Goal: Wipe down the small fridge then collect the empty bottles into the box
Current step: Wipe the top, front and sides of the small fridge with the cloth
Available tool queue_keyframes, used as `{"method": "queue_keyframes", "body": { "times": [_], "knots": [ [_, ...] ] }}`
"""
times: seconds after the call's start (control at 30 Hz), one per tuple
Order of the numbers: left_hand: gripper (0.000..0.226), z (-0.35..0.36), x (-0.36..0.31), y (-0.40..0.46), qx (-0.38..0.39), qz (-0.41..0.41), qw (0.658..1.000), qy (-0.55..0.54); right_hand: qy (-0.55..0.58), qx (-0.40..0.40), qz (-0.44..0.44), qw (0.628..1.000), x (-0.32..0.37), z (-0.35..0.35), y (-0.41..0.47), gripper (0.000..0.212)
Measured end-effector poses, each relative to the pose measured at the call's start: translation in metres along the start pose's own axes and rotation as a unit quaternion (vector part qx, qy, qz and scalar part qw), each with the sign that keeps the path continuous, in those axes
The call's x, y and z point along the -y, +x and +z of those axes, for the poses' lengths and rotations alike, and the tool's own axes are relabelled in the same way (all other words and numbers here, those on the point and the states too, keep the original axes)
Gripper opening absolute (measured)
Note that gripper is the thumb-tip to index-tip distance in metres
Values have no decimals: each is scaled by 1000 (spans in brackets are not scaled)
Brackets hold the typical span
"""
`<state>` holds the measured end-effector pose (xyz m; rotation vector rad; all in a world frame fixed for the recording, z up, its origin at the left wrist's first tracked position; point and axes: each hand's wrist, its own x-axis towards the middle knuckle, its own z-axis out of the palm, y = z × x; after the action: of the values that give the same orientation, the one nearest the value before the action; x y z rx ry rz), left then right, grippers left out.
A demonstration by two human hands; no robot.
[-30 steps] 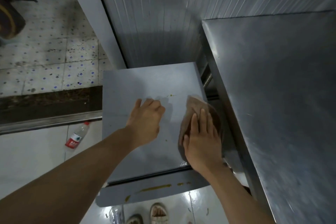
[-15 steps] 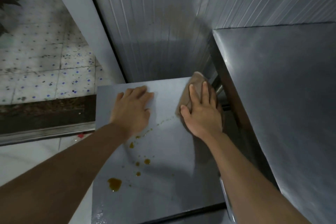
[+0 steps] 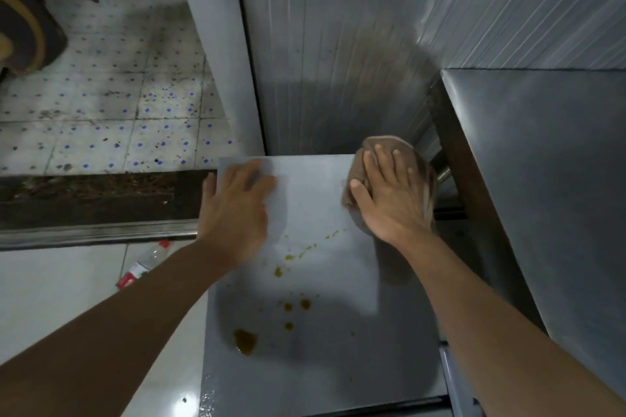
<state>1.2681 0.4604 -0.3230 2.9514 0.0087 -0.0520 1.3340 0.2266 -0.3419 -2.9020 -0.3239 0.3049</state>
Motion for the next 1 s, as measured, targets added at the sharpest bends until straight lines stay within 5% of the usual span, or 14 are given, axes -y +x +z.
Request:
{"method": "queue_keyframes", "body": {
  "times": [0.07,0.23,0.5,0.77,1.0],
  "knots": [
    [49,-3,11,-9,-4,-66,997,-32,52,4,-27,998,27,2,-1,55],
    [57,-8,25,-10,43,-59,993,-89,40,-63,-121,990,60,6,3,43],
    [55,-4,45,-22,21,-17,987,-158,-115,-65,46,990,27,6,17,55],
    [50,-8,61,-50,-5,-59,972,-229,-42,-51,-135,989,162,33,36,46],
    [49,-11,72,-79,-6,-101,970,-222,-84,-3,-232,969,164,33,35,45]
  ]
}}
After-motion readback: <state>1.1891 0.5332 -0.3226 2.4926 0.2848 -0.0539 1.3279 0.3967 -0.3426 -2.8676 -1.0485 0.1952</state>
